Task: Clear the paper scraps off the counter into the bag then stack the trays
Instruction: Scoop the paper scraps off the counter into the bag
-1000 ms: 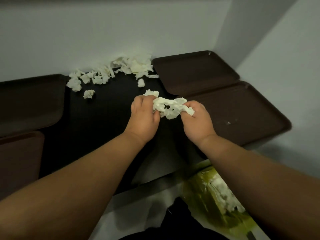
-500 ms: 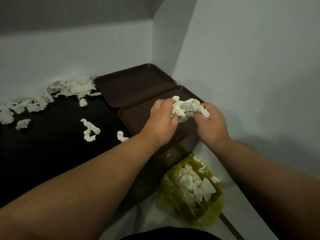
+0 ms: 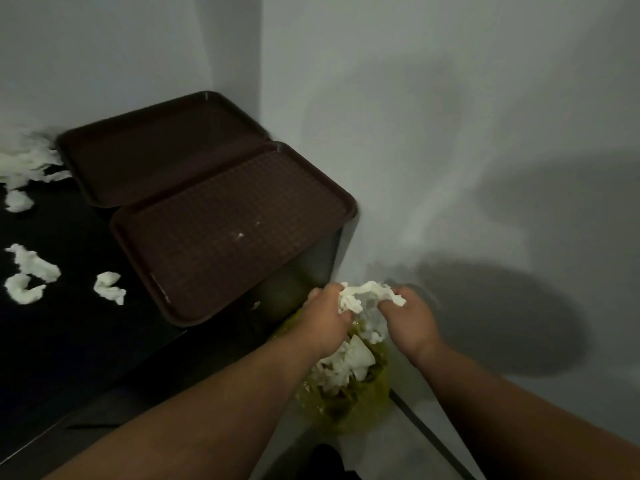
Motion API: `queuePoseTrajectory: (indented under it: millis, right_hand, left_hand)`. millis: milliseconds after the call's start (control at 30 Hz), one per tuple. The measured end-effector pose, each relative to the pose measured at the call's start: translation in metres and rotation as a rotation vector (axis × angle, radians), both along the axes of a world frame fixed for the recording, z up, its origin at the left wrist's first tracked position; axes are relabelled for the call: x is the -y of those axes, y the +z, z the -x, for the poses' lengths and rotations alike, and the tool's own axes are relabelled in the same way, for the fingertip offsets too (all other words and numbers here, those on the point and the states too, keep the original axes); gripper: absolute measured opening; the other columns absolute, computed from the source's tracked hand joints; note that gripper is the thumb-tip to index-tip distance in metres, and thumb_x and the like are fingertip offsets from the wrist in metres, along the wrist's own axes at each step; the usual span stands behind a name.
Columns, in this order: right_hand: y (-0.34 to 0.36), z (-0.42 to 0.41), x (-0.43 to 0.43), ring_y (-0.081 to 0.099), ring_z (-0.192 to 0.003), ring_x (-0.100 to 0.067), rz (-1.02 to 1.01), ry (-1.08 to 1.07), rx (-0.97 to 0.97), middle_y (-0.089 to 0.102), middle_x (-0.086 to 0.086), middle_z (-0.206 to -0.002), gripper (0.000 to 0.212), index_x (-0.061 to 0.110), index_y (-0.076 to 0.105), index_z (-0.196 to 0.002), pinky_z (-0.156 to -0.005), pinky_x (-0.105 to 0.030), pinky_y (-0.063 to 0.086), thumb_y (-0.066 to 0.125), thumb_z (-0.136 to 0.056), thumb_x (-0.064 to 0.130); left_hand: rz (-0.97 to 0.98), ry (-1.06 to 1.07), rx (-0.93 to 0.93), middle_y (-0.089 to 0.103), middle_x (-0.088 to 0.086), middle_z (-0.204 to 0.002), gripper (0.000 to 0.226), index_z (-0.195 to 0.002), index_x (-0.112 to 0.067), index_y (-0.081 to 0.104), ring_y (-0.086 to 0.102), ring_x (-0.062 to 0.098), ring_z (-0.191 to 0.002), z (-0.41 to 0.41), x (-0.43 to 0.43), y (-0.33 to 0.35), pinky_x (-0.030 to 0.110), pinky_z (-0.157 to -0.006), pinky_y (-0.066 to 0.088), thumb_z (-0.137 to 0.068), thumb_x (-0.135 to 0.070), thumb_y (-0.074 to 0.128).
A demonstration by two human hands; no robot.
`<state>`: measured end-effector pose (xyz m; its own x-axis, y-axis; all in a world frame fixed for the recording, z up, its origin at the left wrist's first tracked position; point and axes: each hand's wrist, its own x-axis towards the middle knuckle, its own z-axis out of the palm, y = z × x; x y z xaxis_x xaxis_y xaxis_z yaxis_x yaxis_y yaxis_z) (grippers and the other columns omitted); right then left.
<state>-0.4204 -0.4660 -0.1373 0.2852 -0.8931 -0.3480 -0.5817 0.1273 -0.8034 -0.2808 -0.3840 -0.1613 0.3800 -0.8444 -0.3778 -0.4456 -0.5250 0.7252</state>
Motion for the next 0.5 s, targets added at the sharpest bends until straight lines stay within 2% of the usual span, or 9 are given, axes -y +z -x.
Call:
queuePoseTrajectory:
  millis: [133,200,267,367,500]
  right_hand:
    - [-0.033,0.008,0.022,0.064,-0.089,-0.018,-0.158,0.001,-0.039,0.068,-0.002,-0.1,0.024,0.018,0.064,-0.109,-0.072,-0.03,0.048,0.066,-0.086,0.018]
    - [-0.043,0.011,0.029,0.066,-0.092,-0.02,-0.219,0.0,-0.012,0.068,-0.001,-0.104,0.037,0.022,0.061,-0.117,-0.079,-0.038,0.056,0.072,-0.081,0.022]
    - [-0.052,0.013,0.035,0.066,-0.095,-0.02,-0.289,-0.015,0.021,0.064,0.001,-0.107,0.046,0.025,0.058,-0.121,-0.088,-0.046,0.057,0.077,-0.079,0.024]
    - [-0.061,0.018,0.037,0.059,-0.089,-0.011,-0.324,0.02,-0.055,0.061,0.004,-0.104,0.032,0.023,0.063,-0.114,-0.09,-0.042,0.055,0.074,-0.084,0.028]
    - [-0.067,0.028,0.033,0.061,-0.092,-0.02,-0.327,0.051,-0.132,0.065,-0.002,-0.102,0.018,0.022,0.068,-0.101,-0.089,-0.046,0.056,0.069,-0.085,0.031]
  left_hand:
    - [-0.078,0.117,-0.083,0.041,0.008,-0.138,0.057,-0.143,-0.029,0.042,0.054,0.029,-0.118,0.004,0.016,-0.025,0.04,-0.104,0.045,-0.092,-0.037,0.066]
    - [-0.081,0.166,-0.135,0.04,0.009,-0.143,0.071,-0.148,-0.027,0.036,0.052,0.029,-0.124,0.003,0.021,-0.036,0.035,-0.103,0.044,-0.088,-0.039,0.071]
    - [-0.089,0.197,-0.183,0.037,0.008,-0.151,0.089,-0.155,-0.026,0.024,0.048,0.028,-0.131,0.002,0.024,-0.045,0.035,-0.106,0.042,-0.084,-0.046,0.075]
    - [-0.125,0.215,-0.179,0.033,0.008,-0.158,0.091,-0.157,-0.028,0.018,0.043,0.028,-0.138,-0.001,0.023,-0.054,0.041,-0.112,0.039,-0.086,-0.05,0.071]
    - [-0.137,0.251,-0.161,0.038,0.008,-0.153,0.079,-0.155,-0.028,0.023,0.047,0.029,-0.133,-0.002,0.011,-0.055,0.045,-0.109,0.043,-0.091,-0.046,0.066]
